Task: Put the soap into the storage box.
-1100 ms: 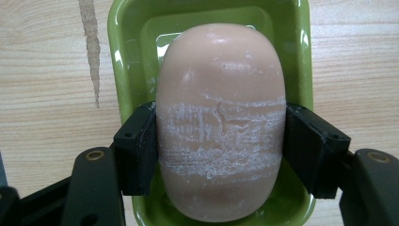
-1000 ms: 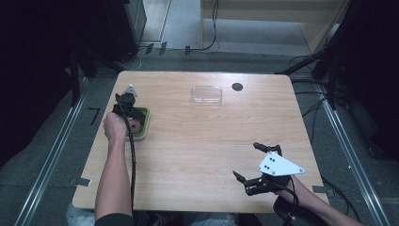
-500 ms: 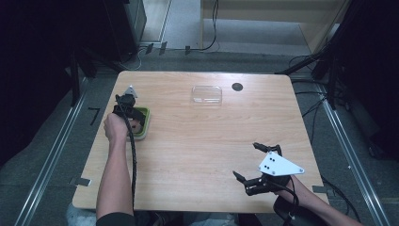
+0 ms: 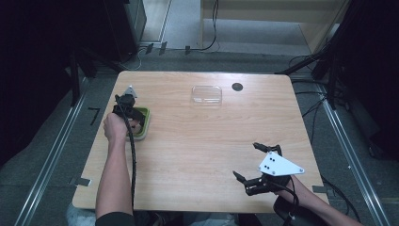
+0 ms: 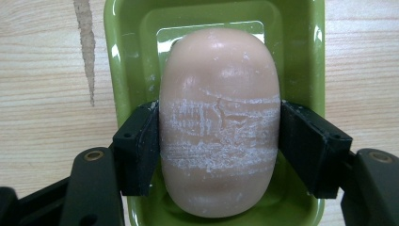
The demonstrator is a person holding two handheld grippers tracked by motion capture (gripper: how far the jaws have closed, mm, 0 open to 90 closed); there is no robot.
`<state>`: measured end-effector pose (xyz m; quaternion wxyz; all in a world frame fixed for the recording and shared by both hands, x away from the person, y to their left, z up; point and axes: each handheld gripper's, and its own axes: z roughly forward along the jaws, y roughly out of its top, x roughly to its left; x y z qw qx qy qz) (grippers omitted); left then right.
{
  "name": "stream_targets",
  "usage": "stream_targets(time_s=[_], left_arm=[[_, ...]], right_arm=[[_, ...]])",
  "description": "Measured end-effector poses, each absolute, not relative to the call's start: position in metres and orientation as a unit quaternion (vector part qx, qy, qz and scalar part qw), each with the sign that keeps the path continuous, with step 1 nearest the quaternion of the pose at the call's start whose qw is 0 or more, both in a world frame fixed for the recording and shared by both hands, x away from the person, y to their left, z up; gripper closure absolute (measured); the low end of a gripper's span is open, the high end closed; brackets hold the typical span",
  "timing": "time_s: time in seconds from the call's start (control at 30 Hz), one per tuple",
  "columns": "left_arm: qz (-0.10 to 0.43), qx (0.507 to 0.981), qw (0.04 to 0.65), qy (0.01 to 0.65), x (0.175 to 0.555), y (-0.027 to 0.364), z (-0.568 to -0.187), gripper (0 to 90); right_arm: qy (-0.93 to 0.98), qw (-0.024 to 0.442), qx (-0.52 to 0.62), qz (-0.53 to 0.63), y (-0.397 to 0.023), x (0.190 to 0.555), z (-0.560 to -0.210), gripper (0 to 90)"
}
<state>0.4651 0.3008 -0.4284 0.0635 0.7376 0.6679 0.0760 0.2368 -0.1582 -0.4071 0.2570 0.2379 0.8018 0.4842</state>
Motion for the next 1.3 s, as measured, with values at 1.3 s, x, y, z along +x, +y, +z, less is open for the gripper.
stream_targets(time_s=[1.3], left_arm=[[0.018, 0.750, 0.017, 0.661, 0.432, 0.306, -0.397, 13.1]], right_arm=[[0.804, 0.253, 0.236, 0.485, -0.158, 0.240, -0.408, 0.0]])
